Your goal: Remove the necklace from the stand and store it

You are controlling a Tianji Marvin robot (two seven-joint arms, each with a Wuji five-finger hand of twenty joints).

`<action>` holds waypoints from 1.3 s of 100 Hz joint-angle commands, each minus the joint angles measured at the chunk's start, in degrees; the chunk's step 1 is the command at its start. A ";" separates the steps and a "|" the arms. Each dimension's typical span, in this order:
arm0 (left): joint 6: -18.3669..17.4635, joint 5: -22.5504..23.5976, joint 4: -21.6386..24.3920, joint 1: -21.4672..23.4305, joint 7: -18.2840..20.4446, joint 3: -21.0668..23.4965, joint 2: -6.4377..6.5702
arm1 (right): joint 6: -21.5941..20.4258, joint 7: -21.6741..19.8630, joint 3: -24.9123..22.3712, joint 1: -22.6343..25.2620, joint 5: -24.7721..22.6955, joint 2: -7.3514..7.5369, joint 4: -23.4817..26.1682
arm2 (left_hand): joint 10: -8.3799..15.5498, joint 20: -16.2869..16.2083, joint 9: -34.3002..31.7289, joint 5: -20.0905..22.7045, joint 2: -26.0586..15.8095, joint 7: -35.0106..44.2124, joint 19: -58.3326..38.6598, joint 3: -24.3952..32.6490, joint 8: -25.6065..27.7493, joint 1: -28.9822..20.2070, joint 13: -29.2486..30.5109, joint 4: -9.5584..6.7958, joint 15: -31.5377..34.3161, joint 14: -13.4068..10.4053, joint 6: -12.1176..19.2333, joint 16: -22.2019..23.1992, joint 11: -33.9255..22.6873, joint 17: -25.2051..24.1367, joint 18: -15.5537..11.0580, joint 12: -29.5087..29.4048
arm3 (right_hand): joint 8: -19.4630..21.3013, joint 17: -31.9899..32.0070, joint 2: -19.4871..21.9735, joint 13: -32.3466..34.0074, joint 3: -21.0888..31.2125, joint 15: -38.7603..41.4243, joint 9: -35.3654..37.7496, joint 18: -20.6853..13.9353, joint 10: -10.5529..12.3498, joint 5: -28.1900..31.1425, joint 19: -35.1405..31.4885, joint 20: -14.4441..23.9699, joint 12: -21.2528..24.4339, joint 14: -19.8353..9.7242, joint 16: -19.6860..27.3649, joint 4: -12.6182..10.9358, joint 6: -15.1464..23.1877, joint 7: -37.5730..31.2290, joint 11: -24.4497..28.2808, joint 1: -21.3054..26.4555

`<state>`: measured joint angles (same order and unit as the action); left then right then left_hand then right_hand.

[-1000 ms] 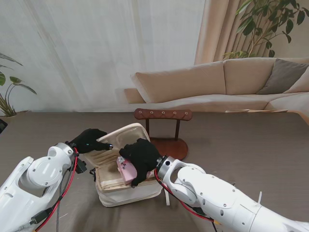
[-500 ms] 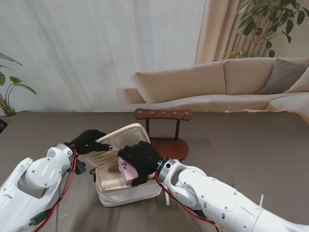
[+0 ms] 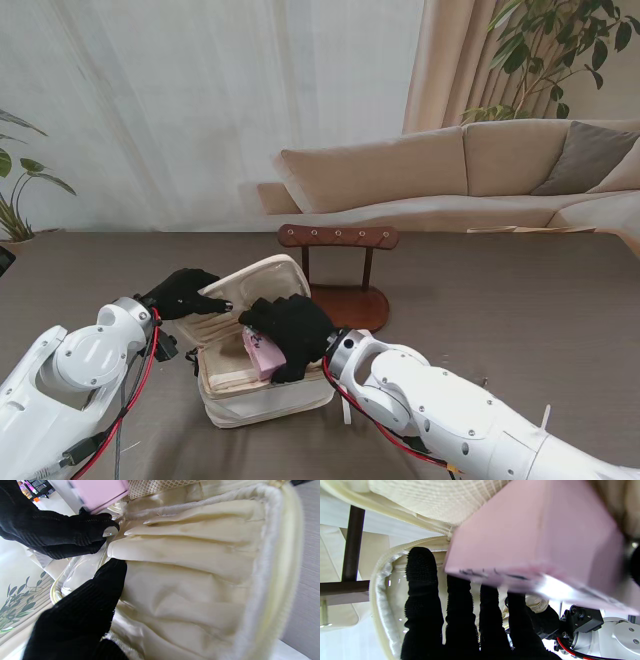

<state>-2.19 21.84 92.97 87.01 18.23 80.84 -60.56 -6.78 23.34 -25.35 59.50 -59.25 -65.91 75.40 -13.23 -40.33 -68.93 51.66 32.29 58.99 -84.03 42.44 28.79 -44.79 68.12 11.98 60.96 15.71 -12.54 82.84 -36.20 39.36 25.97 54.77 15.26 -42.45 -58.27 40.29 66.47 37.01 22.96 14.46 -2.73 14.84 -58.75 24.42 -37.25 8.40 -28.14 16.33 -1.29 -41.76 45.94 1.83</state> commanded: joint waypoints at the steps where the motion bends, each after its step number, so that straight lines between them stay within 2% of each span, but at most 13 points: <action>1: 0.32 -0.12 -0.22 0.22 1.41 -0.07 0.05 | -0.25 -0.84 -0.05 0.31 0.07 -0.10 0.40 | -0.85 -0.94 -0.74 -0.63 0.15 1.12 -3.36 -0.12 0.58 -2.74 1.87 -2.33 1.05 0.12 -0.85 0.76 -1.33 0.44 2.30 0.90 | -0.79 28.98 2.42 -2.92 4.35 -0.35 -3.49 -0.20 -1.75 -2.73 1.73 1.90 0.97 1.16 0.26 -2.52 0.31 0.36 -0.91 -2.32; 14: 0.32 -0.13 -0.29 0.13 1.57 -0.18 0.08 | -0.50 -1.20 -0.70 0.81 0.24 0.00 1.11 | -0.77 -0.94 -0.74 -0.66 0.16 1.16 -3.37 -0.10 0.59 -2.83 1.86 -2.36 1.06 0.13 -0.79 0.76 -1.45 0.46 2.29 1.10 | -1.84 30.33 4.75 -5.81 3.02 -2.88 -5.90 0.19 -2.25 -3.72 3.97 2.61 2.72 2.10 1.79 -2.70 0.67 0.48 -2.14 -3.45; 29: 0.08 0.03 -0.36 0.11 1.48 -0.16 0.08 | -1.54 -1.50 -2.77 2.11 0.46 0.33 2.39 | -0.58 -0.93 -0.81 -0.66 0.09 1.22 -3.37 -0.17 0.58 -2.82 1.87 -2.35 1.10 0.12 -0.69 0.77 -1.49 0.45 2.29 1.25 | -2.12 30.31 6.59 -5.87 2.35 -4.64 -6.22 0.62 -2.37 -3.33 4.85 3.01 3.78 2.54 2.88 -2.77 1.49 0.10 -2.77 -4.17; 46: -0.20 0.35 -0.41 0.19 1.32 -0.09 0.08 | -3.80 -2.73 -7.09 4.70 0.99 1.06 4.78 | -1.07 -0.93 -1.09 -0.88 0.12 1.29 -3.40 -0.10 0.60 -2.82 1.86 -2.36 1.12 0.10 0.00 0.77 -1.40 0.47 2.26 1.32 | -1.87 28.95 9.26 -3.42 0.70 -5.39 -2.54 0.71 -1.95 -0.60 5.09 3.69 5.23 2.52 3.36 -3.14 2.38 -0.86 -3.61 -3.24; 58: -0.46 0.54 -0.51 0.22 1.02 -0.12 0.04 | -4.84 -2.68 -10.15 6.48 0.14 1.72 6.14 | -0.89 -0.92 -0.87 -0.79 0.13 1.55 -3.41 -0.07 0.63 -2.80 1.85 -2.34 1.10 0.12 -0.63 0.75 -1.22 0.45 2.23 1.38 | -0.83 26.56 7.65 0.71 1.94 -4.88 4.22 0.90 -1.07 4.30 4.33 4.18 5.53 2.08 3.07 -3.30 3.50 -2.57 -3.45 -2.18; 66: -0.77 0.81 -0.62 0.18 0.76 -0.14 0.02 | -5.37 -2.82 -12.14 7.73 -0.42 2.16 6.79 | -0.88 -0.92 -0.68 -0.74 0.07 1.48 -3.40 -0.04 0.49 -2.79 1.83 -2.34 1.02 0.15 -0.81 0.72 -1.11 0.39 2.22 1.40 | 0.97 24.74 8.17 4.46 1.04 -4.75 10.82 1.09 -0.41 9.40 3.30 4.40 5.74 1.51 2.80 -3.71 3.70 -4.12 -4.06 0.49; 75: -1.19 1.21 -0.59 0.10 0.44 -0.16 0.00 | -5.72 -2.64 -13.75 8.70 -1.57 2.72 6.78 | -0.95 -0.92 -0.46 -0.82 -0.01 1.40 -3.36 -0.02 0.40 -2.93 1.78 -2.34 0.97 0.17 -0.78 0.71 -0.99 0.07 2.11 1.40 | 2.84 22.72 7.49 8.04 1.14 -4.48 16.91 1.22 -0.72 14.80 1.89 4.40 5.49 0.94 2.30 -4.12 1.33 -4.95 -4.66 2.02; 81: -1.46 1.53 -0.46 0.04 0.22 -0.17 -0.01 | -5.88 -2.01 -14.36 8.91 -2.31 2.98 6.20 | -1.04 -0.95 -0.28 -0.91 -0.08 1.27 -3.37 -0.08 0.33 -3.02 1.66 -2.32 0.94 0.21 -0.74 0.72 -0.88 -0.26 1.94 1.39 | 3.70 21.79 7.33 9.95 1.29 -3.93 19.59 1.24 -0.47 17.74 1.25 4.40 5.19 0.46 1.97 -4.17 1.60 -5.89 -4.42 2.38; 89: -1.65 1.98 -0.16 -0.06 0.17 -0.22 0.02 | -6.02 -2.03 -15.17 9.31 -2.42 3.19 5.40 | -1.07 -0.98 0.00 -1.03 -0.17 1.14 -3.41 -0.20 0.29 -3.12 1.28 -2.29 0.87 0.18 -0.71 0.78 -0.74 -0.47 1.81 1.39 | 4.53 21.38 6.96 11.30 1.27 -3.77 21.35 1.38 -0.64 20.56 0.83 4.36 5.00 0.24 1.78 -4.21 2.01 -6.65 -4.60 2.94; 91: -1.70 2.14 -0.08 -0.09 0.20 -0.23 0.04 | -6.02 -1.96 -15.28 9.35 -2.43 3.22 5.15 | -1.07 -0.98 0.01 -1.04 -0.16 1.13 -3.41 -0.21 0.29 -3.14 1.26 -2.30 0.88 0.18 -0.70 0.79 -0.74 -0.50 1.80 1.39 | 7.11 21.28 6.88 11.85 1.33 -3.92 22.01 1.35 -0.51 21.25 0.34 3.76 3.74 0.22 1.05 -4.20 1.97 -5.83 -5.34 2.98; 94: -1.78 2.35 0.05 -0.14 0.29 -0.25 0.08 | -6.00 -1.87 -15.41 9.39 -2.47 3.27 4.79 | -1.07 -0.99 0.03 -1.07 -0.15 1.11 -3.41 -0.22 0.30 -3.16 1.21 -2.30 0.87 0.17 -0.67 0.81 -0.72 -0.52 1.78 1.39 | 7.96 21.00 6.88 12.41 1.40 -3.80 22.44 1.37 -0.40 21.75 0.05 3.61 3.37 0.23 0.79 -4.23 1.91 -5.72 -5.50 3.14; 130: -2.11 3.16 1.20 -0.42 1.12 -0.56 0.31 | -4.89 -1.53 -15.21 9.98 -1.82 3.31 2.48 | -0.95 -0.98 0.19 -1.12 -0.38 1.09 -3.38 -0.50 0.47 -3.21 1.04 -2.33 0.82 0.04 -0.58 0.94 -0.65 -0.60 1.62 1.40 | 10.76 19.09 4.35 17.16 2.61 -1.67 28.48 1.67 -0.22 27.90 -1.44 3.64 2.33 -0.32 -0.21 -4.51 1.49 -8.68 -3.96 5.94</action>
<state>-4.13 24.95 93.78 86.56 18.12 80.29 -60.25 -11.74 22.51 -41.01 68.86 -61.14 -62.60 78.24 -13.23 -40.33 -68.88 51.61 32.28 59.01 -84.03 42.44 29.01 -45.48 68.06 11.98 60.96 15.73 -12.55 82.84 -36.29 39.23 26.02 55.43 24.43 -43.47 -50.56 55.64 66.37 34.50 50.12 14.43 -3.39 41.47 -58.11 26.74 -33.97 8.69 -27.64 13.47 0.52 -49.37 41.15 6.38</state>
